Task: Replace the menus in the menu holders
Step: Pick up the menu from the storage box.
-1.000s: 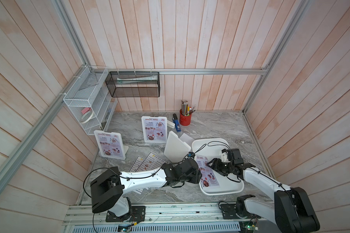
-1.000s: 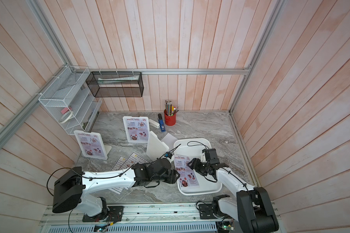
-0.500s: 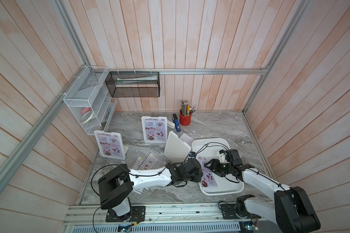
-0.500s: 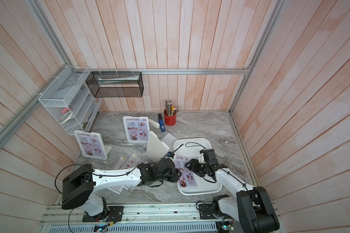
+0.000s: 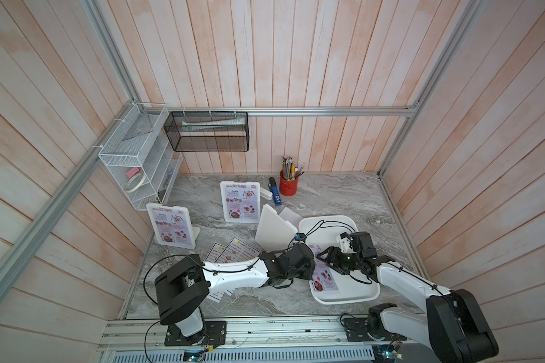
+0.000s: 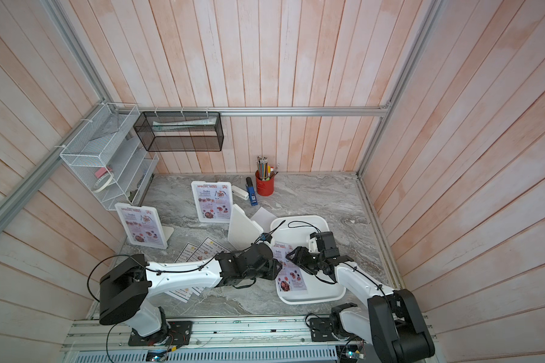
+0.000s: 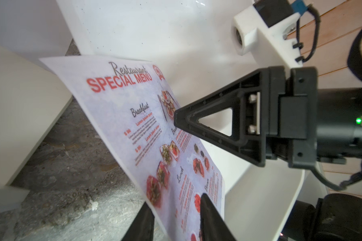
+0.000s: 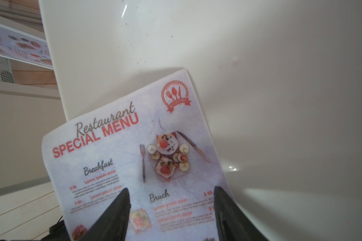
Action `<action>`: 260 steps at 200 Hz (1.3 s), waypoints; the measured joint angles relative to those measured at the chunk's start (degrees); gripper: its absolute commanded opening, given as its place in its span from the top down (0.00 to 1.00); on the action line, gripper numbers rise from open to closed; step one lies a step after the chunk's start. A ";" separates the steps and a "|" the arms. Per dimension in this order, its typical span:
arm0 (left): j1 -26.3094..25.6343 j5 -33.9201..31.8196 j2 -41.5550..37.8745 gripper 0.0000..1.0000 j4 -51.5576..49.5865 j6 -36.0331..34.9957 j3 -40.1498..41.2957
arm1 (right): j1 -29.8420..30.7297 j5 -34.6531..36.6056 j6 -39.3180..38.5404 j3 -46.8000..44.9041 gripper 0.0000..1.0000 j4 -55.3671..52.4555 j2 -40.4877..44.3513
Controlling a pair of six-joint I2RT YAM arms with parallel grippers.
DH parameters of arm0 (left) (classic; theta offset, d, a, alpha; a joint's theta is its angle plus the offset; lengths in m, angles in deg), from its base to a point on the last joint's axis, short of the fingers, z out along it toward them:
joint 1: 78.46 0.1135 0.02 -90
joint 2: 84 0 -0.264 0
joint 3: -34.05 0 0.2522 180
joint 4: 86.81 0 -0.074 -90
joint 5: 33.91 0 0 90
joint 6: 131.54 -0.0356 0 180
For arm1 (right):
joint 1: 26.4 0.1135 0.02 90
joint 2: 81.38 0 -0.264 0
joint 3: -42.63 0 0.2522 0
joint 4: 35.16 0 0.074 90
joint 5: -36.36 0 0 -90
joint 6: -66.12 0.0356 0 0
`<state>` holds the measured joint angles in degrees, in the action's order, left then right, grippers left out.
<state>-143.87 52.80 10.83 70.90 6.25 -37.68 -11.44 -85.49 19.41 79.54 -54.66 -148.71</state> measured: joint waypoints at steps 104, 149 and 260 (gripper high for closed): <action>0.15 0.02 3.28 0.84 -0.74 -1.07 -3.56 | 0.00 -0.42 0.07 0.00 0.36 0.20 0.00; 0.15 0.04 4.22 0.93 -2.25 -1.57 -5.99 | -0.63 -0.42 -0.02 0.33 0.34 -0.59 1.46; 0.33 -1.09 -0.07 0.95 -9.20 -8.59 -15.91 | -8.70 -2.03 -12.57 16.92 0.32 -6.73 16.22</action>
<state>-143.54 51.71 10.76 61.69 -2.34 -53.59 -20.14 -87.53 6.84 96.46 -61.39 -132.50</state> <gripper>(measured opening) 0.050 0.675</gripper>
